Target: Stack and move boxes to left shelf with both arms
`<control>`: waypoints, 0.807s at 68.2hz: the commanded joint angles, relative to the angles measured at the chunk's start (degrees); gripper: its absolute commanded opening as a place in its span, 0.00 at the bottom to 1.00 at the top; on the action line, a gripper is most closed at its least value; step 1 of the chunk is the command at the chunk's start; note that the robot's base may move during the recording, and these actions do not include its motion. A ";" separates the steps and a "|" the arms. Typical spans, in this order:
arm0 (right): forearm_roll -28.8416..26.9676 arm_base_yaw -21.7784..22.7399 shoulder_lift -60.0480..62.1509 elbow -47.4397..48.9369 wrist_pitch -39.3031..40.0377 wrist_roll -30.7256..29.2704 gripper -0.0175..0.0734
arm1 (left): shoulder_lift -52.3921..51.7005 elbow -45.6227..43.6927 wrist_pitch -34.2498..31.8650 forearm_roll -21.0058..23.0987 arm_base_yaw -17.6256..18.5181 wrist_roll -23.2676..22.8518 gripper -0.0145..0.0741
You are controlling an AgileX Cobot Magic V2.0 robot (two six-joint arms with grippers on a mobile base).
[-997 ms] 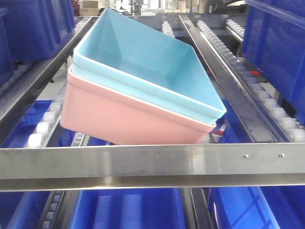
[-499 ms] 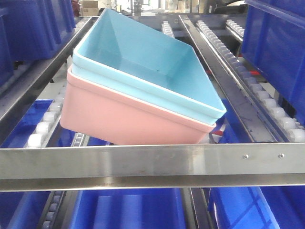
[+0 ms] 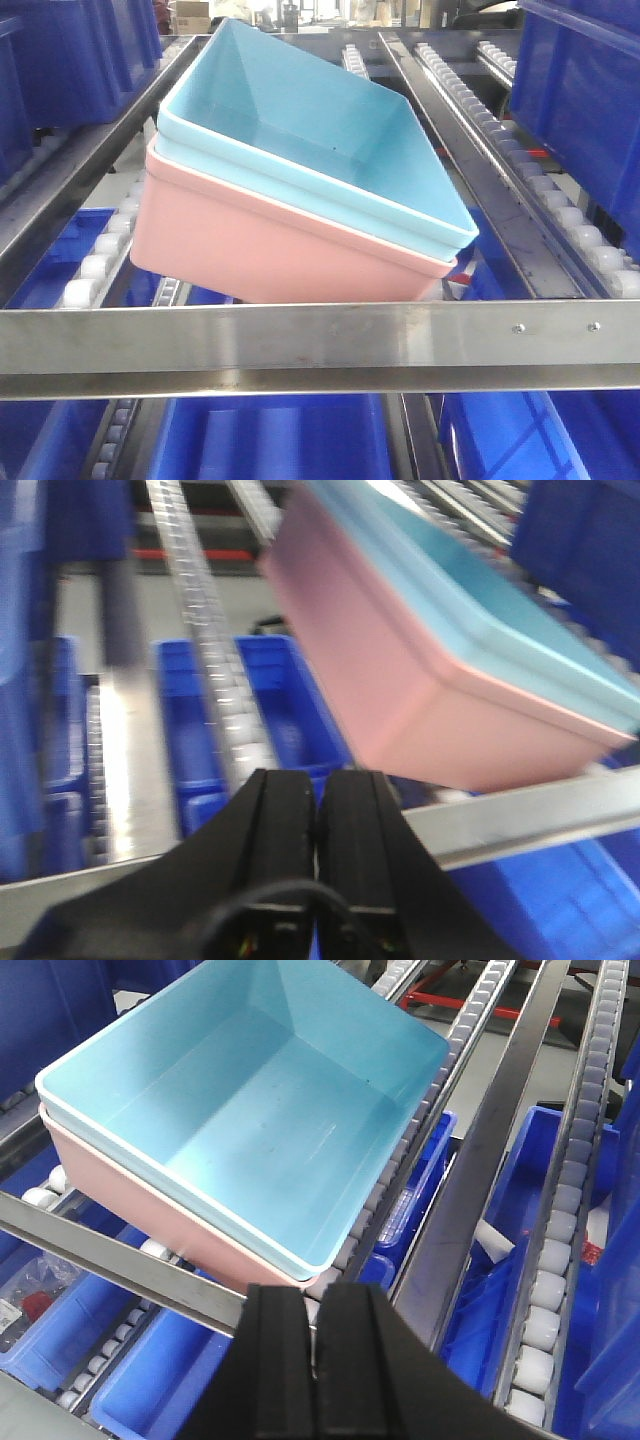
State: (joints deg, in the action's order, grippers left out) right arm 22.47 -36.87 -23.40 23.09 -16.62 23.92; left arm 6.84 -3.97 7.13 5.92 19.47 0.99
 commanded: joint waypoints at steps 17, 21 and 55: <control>1.59 0.04 -0.07 1.53 4.34 -0.52 0.23 | -7.03 4.33 -6.21 0.44 -14.26 0.21 0.16; 1.59 0.04 -0.07 1.53 4.34 -0.52 0.23 | -8.50 5.82 -7.13 0.44 -16.01 0.21 0.16; 1.59 0.04 -0.07 1.53 4.33 -0.52 0.23 | -8.36 7.47 -9.20 0.44 -18.38 0.21 0.16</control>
State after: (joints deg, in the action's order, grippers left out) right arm 22.47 -36.87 -23.40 23.09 -16.62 23.92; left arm -0.58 1.77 3.21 5.92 1.22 1.02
